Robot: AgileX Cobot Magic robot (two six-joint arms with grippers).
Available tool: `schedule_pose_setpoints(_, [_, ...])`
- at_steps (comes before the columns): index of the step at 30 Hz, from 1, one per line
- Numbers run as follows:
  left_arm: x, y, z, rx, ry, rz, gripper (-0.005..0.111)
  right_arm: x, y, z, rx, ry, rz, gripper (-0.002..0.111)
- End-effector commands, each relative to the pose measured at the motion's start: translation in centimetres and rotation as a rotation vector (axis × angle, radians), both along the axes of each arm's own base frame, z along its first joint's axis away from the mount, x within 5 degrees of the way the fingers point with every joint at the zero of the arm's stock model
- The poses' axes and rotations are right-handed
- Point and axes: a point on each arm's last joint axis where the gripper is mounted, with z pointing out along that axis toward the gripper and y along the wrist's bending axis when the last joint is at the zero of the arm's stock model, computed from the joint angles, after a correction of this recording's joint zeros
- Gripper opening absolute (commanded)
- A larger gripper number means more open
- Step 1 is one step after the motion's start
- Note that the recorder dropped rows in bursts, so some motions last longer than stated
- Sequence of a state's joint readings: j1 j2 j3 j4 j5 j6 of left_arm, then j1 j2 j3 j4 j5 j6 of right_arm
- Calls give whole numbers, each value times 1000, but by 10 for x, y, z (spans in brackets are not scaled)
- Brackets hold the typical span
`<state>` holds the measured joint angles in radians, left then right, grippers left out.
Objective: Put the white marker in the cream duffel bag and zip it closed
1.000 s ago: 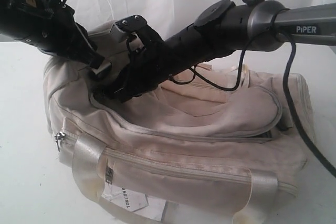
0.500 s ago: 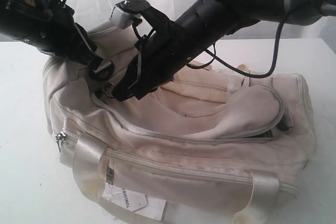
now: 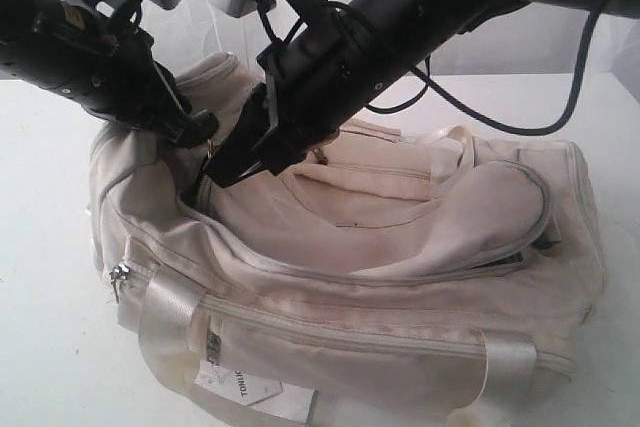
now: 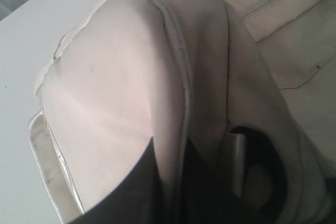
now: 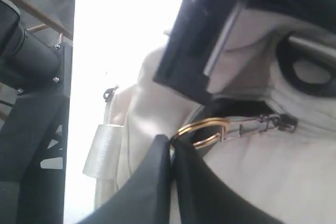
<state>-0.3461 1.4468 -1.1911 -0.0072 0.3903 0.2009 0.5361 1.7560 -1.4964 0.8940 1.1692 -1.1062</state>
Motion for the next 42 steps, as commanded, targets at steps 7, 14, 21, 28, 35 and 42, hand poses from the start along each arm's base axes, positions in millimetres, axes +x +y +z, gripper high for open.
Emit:
schedule_pose_setpoints(7, [2,-2,4,10,-32,-13,0,-10,0,8,-10,12,45,1])
schedule_pose_setpoints(14, [-15,5,34,-7,-153,-30,40,-9,-2,5,-47,4,31,1])
schedule_pose_setpoints(21, [-24,7,48,-65,-188,-7,56,-12,1,3,-56,6,44,1])
schedule_pose_setpoints(28, [-24,3,48,-140,-166,3,56,-19,9,-1,-105,-26,76,1])
schedule_pose_setpoints(35, [-24,-3,37,-144,-85,-54,56,-27,11,-9,-146,-7,102,1])
schedule_pose_setpoints(42, [-18,-10,20,-131,9,-101,56,-28,15,-11,-172,-32,85,1])
